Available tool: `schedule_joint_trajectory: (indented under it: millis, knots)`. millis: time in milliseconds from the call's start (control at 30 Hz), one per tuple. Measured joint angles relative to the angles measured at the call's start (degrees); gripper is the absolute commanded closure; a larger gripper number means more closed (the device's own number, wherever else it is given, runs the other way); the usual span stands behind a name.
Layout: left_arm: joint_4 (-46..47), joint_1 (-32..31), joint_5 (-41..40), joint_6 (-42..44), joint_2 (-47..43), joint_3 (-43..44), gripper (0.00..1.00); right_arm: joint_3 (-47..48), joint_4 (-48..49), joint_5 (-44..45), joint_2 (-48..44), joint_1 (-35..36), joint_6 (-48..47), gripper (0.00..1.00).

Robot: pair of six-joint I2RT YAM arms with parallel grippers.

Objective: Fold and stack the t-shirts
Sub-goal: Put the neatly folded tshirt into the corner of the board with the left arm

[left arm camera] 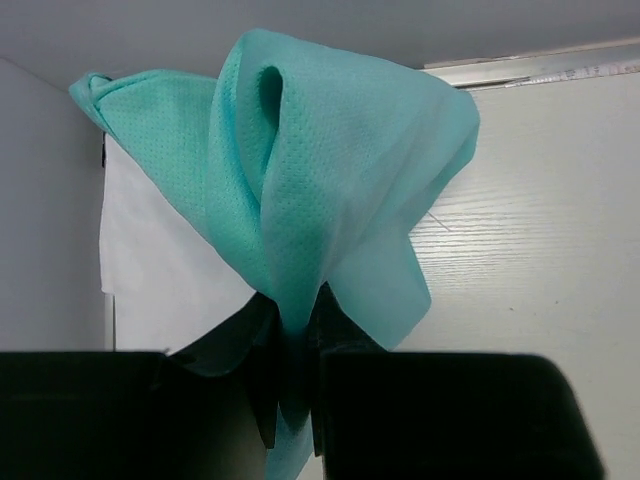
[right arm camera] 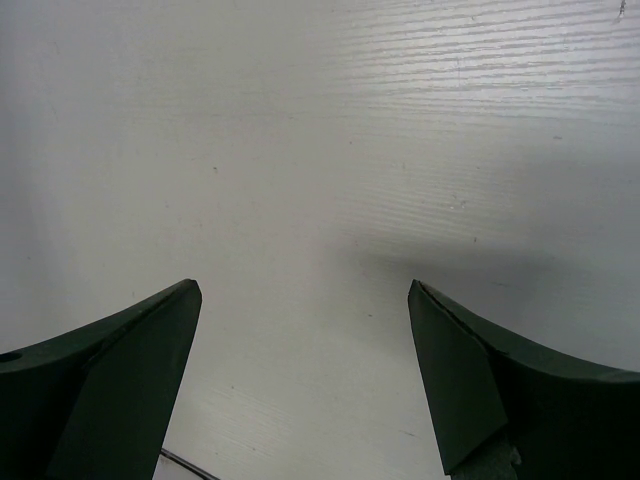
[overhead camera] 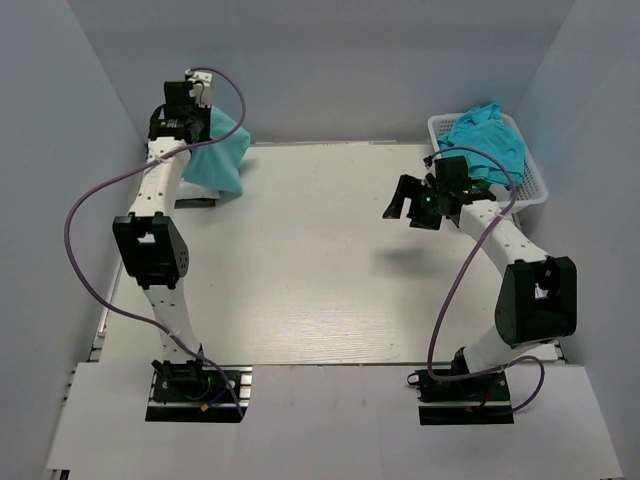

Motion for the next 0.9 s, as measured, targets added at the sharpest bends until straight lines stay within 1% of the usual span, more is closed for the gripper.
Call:
schedule_joint_trajectory:
  millis: [233,433,600,767,900]
  knots:
    - [-1.5,5.0,4.4,0.5,1.0,3.0,1.00,4.0,-1.6,-0.8,2.5,0.0,0.5,0.10]
    - [-2.6,8.3,9.5,0.7,2.0,5.4,1.00,5.6,-2.0,-1.9,4.5,0.0,1.6,0.10]
    - [-3.1,10.5,12.9,1.2,4.6,6.3,1.00,6.0,-2.6,-2.3,6.1,0.0,2.6,0.10]
    - [-3.0,12.6,14.4,1.9,8.2,6.5,1.00,7.8,-3.6,-2.3,7.6,0.0,3.1,0.10]
    - [-2.9,14.9,15.0,2.5,11.9,8.5,1.00,9.4,-4.0,-2.3,8.8,0.0,3.5,0.10]
